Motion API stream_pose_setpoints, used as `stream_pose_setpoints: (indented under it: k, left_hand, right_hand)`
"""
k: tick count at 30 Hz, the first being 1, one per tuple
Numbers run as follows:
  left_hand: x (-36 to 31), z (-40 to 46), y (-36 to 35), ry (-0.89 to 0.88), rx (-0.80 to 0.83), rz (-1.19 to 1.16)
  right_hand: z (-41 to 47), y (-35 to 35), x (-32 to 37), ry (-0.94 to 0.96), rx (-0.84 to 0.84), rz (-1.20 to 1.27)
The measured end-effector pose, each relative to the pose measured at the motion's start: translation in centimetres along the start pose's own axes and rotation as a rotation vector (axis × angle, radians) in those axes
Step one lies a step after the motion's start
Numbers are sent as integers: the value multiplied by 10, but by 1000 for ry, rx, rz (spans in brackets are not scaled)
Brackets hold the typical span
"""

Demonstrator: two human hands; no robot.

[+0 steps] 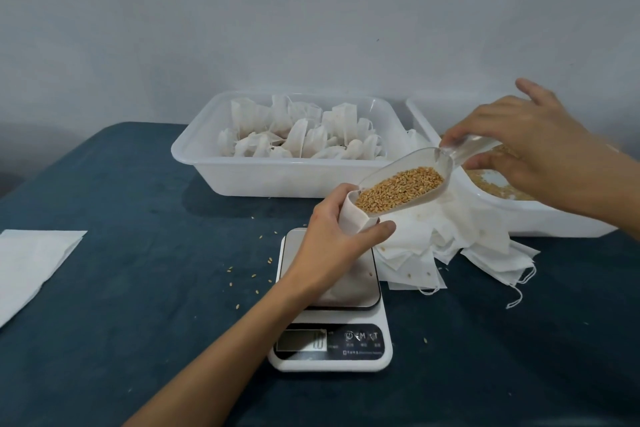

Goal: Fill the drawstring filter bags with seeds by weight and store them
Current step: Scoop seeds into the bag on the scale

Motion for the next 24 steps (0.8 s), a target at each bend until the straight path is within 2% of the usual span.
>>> stream_pose_setpoints:
  k: [24]
  left_hand:
    - [-1,-1,10,31,0,-5]
  right_hand:
    - [8,1,15,35,-12,-82]
Point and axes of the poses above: each hand's wrist, its own z-axis towards the middle knuckle, its own y-axis out of the back of the hand, x = y × z, the point moved 7 cm from there along z, towards the middle knuckle, and after that the axes turned 6 degrees about -x, right-handed, at the moved point
